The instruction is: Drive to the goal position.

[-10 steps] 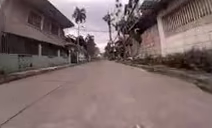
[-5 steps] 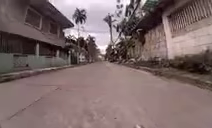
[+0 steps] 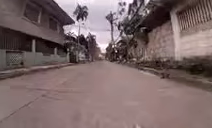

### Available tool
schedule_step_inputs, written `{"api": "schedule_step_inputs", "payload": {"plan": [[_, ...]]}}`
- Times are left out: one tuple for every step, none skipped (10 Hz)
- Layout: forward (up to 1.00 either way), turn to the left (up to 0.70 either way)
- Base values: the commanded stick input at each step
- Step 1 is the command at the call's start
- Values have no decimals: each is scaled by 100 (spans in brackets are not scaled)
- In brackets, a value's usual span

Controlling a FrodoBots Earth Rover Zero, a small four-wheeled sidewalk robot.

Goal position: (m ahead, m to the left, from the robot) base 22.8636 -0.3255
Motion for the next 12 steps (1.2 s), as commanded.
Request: {"api": "schedule_step_inputs", "payload": {"plan": [[100, 4], [100, 4], [100, 4], [100, 4], [100, 4], [100, 4], [100, 4], [100, 4], [100, 4], [100, 4], [100, 4], [100, 4]]}}
